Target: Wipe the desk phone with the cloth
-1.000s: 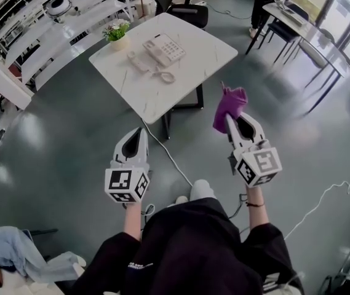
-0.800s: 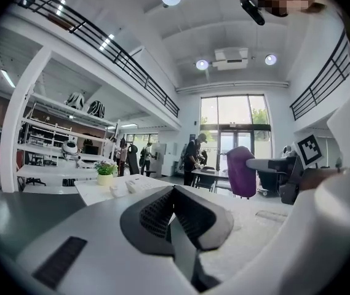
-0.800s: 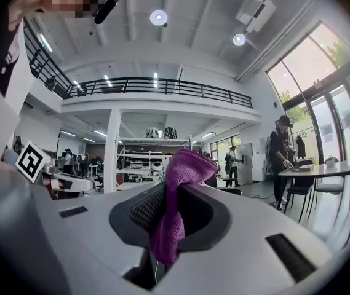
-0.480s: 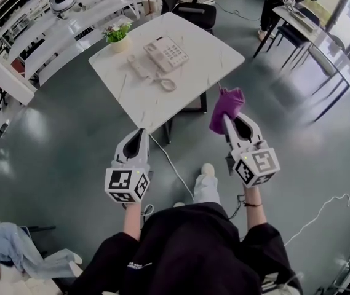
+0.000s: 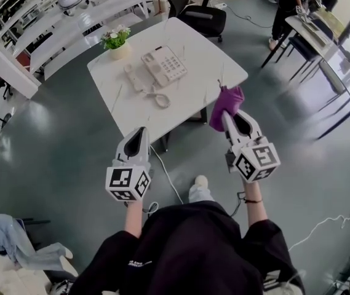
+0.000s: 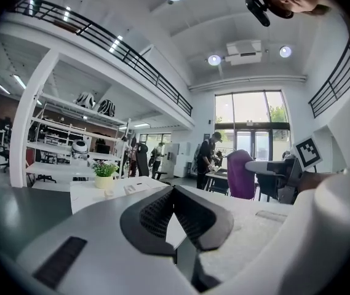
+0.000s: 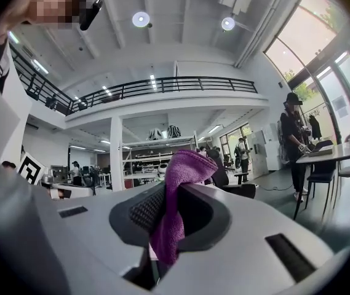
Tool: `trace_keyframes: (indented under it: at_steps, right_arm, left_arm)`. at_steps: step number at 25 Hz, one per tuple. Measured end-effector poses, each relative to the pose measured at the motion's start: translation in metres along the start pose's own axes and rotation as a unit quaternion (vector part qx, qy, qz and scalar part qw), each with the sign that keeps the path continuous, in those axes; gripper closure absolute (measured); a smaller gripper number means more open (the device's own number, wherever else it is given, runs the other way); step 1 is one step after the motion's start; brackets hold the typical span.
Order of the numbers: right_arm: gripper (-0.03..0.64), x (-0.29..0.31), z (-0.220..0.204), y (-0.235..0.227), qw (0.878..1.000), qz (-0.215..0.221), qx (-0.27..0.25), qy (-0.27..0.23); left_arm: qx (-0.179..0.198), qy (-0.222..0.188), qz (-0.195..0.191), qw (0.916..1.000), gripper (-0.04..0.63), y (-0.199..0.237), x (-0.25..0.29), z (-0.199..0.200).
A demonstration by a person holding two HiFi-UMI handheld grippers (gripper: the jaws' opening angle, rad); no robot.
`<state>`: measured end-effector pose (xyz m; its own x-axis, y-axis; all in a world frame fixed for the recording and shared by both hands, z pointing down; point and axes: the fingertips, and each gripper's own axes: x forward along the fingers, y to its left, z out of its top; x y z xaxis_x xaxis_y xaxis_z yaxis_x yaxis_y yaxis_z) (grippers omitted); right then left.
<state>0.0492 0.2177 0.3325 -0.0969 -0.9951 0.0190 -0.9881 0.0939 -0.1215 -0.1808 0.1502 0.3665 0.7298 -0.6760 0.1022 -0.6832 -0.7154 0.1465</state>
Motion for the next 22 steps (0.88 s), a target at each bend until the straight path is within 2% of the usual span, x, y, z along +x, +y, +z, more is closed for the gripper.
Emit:
trace_keyframes:
  at_steps: [5, 13, 22]
  right_arm:
    - [0.581, 0.026, 0.004, -0.036, 1.000, 0.026, 0.009, 0.003]
    - [0.580, 0.055, 0.007, -0.078, 0.998, 0.067, 0.008, 0.010]
    - [0.580, 0.087, 0.013, -0.100, 0.996, 0.092, 0.015, 0.005]
  left_arm:
    - [-0.002, -0.002, 0.015, 0.9999, 0.597, -0.014, 0.036, 0.004]
    - [-0.020, -0.015, 0.062, 0.9978, 0.597, -0.026, 0.080, 0.005]
    - [-0.010, -0.016, 0.097, 0.9951, 0.597, -0.024, 0.096, 0.009]
